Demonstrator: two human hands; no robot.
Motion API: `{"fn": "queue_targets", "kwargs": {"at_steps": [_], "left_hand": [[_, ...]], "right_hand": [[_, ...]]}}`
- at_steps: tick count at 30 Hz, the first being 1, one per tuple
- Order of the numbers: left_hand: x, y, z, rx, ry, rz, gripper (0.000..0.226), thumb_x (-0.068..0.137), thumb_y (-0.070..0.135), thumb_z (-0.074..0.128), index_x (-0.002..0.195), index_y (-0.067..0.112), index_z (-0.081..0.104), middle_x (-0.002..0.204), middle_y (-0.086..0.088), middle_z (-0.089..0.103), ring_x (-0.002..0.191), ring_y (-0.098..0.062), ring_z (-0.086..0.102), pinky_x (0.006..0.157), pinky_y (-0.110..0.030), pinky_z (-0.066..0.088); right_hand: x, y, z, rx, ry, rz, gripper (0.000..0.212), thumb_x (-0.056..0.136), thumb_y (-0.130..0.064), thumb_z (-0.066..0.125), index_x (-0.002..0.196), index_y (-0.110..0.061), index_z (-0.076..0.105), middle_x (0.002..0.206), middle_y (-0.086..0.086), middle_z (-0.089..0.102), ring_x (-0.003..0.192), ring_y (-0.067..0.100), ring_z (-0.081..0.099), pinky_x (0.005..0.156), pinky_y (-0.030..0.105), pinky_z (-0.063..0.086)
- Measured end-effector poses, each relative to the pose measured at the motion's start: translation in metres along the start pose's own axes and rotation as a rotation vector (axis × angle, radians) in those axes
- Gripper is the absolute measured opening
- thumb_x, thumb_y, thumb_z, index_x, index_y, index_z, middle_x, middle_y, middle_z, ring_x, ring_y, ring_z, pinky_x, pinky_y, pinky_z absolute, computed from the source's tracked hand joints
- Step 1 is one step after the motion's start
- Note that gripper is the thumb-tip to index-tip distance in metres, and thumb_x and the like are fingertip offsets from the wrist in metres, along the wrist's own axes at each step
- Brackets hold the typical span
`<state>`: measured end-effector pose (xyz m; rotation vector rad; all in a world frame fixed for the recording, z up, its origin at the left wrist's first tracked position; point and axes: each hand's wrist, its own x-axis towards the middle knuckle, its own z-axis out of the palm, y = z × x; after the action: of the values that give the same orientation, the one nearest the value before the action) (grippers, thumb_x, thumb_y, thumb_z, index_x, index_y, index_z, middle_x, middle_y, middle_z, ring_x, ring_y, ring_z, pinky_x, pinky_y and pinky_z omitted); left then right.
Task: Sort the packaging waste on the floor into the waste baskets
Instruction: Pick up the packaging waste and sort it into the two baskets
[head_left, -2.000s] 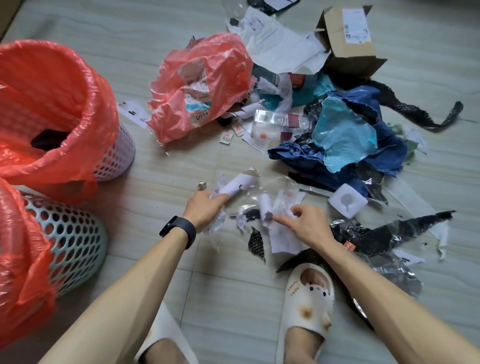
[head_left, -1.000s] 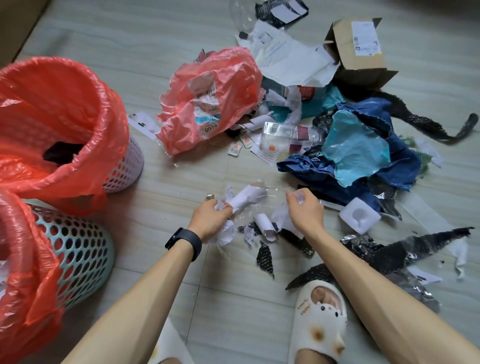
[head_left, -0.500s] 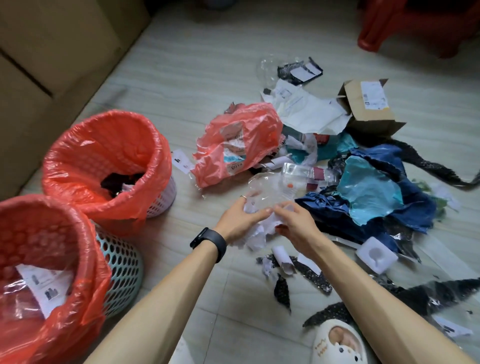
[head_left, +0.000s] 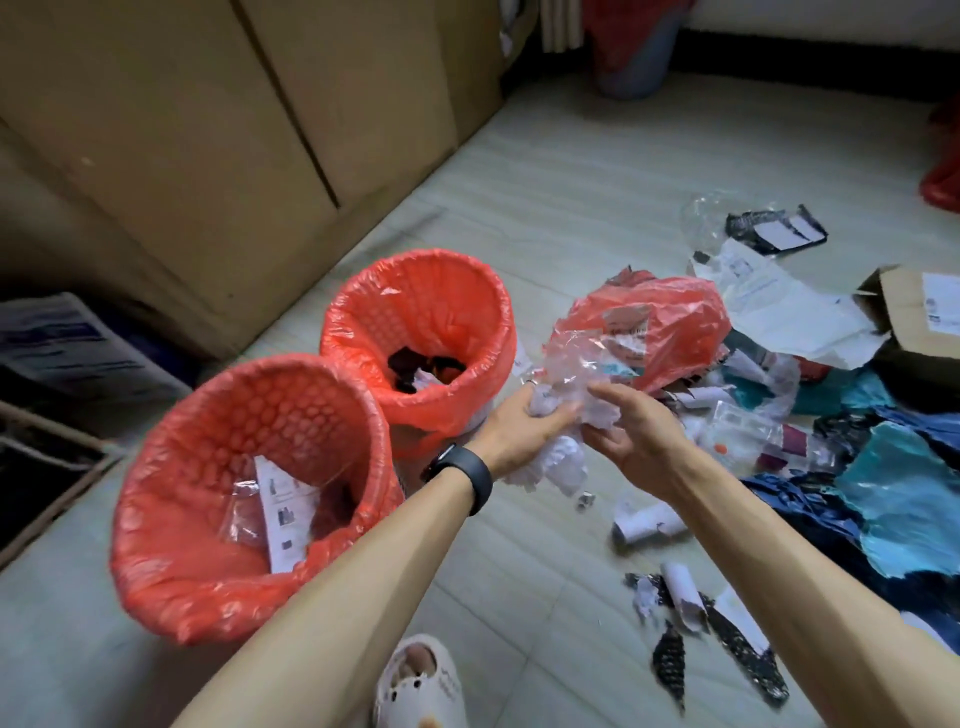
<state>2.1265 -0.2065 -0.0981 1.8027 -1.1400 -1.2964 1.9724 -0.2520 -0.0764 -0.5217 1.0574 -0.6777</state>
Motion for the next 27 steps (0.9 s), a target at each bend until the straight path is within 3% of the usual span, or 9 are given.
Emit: {"fn": "queue_targets", "kwargs": {"at_steps": [2,5,7,12,15,17,19,22,27], "left_hand": [[-0.006,-0.002,-0.015,-0.057,0.007,0.041,0.046,0.080,0.045,0.074,0.120,0.024,0.062,0.114,0.002,0.072,0.110,-0.013,0.066,0.097,-0.039,0.053],[-0.013,0.000,-0.042,-0.009,0.124,0.090,0.041,0.071,0.049,0.071,0.106,0.028,0.066,0.105,0.004,0.074,0.104,-0.015,0.068,0.095,-0.041,0.053],[-0.019,0.013,-0.065,0.113,0.191,0.104,0.028,0.070,0.049,0.064,0.094,0.035,0.064,0.097,0.010,0.073,0.097,-0.013,0.067,0.090,-0.027,0.052],[-0.018,0.039,-0.128,0.304,0.382,0.123,0.029,0.072,0.039,0.052,0.093,0.024,0.064,0.084,0.006,0.071,0.084,-0.023,0.063,0.074,-0.031,0.049],[-0.008,0.046,-0.163,0.255,0.503,0.071,0.029,0.074,0.044,0.054,0.075,0.015,0.055,0.064,0.008,0.056,0.066,-0.020,0.051,0.055,-0.029,0.038],[-0.001,0.046,-0.181,0.248,0.602,0.036,0.040,0.084,0.050,0.059,0.076,0.011,0.054,0.068,0.004,0.053,0.066,-0.020,0.047,0.059,-0.034,0.038],[0.009,0.041,-0.194,0.264,0.661,0.002,0.046,0.089,0.055,0.057,0.093,0.010,0.062,0.086,-0.002,0.063,0.081,-0.024,0.054,0.072,-0.034,0.043],[0.020,0.035,-0.201,0.224,0.678,0.012,0.035,0.093,0.050,0.053,0.114,0.025,0.065,0.093,0.002,0.065,0.095,-0.024,0.058,0.079,-0.029,0.040],[0.057,0.023,-0.188,0.276,0.709,0.114,0.025,0.093,0.041,0.055,0.110,0.024,0.061,0.095,-0.008,0.064,0.096,-0.030,0.059,0.080,-0.032,0.044]], "right_hand": [[-0.001,-0.001,0.019,-0.037,-0.077,-0.007,0.015,0.091,-0.012,0.066,0.105,-0.006,0.069,0.100,0.012,0.075,0.081,0.021,0.073,0.068,0.025,0.060],[-0.002,-0.004,0.046,-0.107,-0.113,0.006,0.018,0.092,-0.012,0.066,0.107,-0.002,0.067,0.089,0.016,0.075,0.071,0.023,0.073,0.077,0.030,0.062],[-0.001,-0.004,0.062,-0.170,-0.141,-0.015,0.014,0.092,-0.009,0.066,0.105,-0.003,0.068,0.086,0.017,0.074,0.067,0.024,0.073,0.078,0.030,0.061],[0.012,-0.007,0.092,-0.363,-0.144,-0.106,0.011,0.088,-0.012,0.071,0.100,-0.011,0.072,0.093,0.007,0.073,0.075,0.024,0.073,0.063,0.025,0.057],[0.029,-0.005,0.099,-0.451,-0.064,-0.140,0.014,0.090,-0.013,0.068,0.103,-0.010,0.069,0.096,0.009,0.073,0.071,0.021,0.072,0.057,0.025,0.054],[0.041,0.001,0.098,-0.534,-0.012,-0.163,0.012,0.090,-0.017,0.069,0.101,-0.013,0.067,0.098,0.009,0.072,0.069,0.017,0.069,0.055,0.026,0.051],[0.052,0.009,0.097,-0.647,0.034,-0.207,0.014,0.087,-0.026,0.070,0.098,-0.018,0.065,0.098,0.005,0.071,0.073,0.014,0.069,0.059,0.030,0.052],[0.062,0.014,0.096,-0.875,0.096,-0.299,0.023,0.084,-0.038,0.069,0.100,-0.024,0.062,0.101,-0.003,0.070,0.093,0.015,0.068,0.085,0.041,0.056],[0.071,0.022,0.102,-1.211,0.137,-0.604,0.033,0.088,-0.035,0.062,0.117,-0.020,0.058,0.118,0.001,0.055,0.110,0.019,0.056,0.096,0.034,0.044]]}}
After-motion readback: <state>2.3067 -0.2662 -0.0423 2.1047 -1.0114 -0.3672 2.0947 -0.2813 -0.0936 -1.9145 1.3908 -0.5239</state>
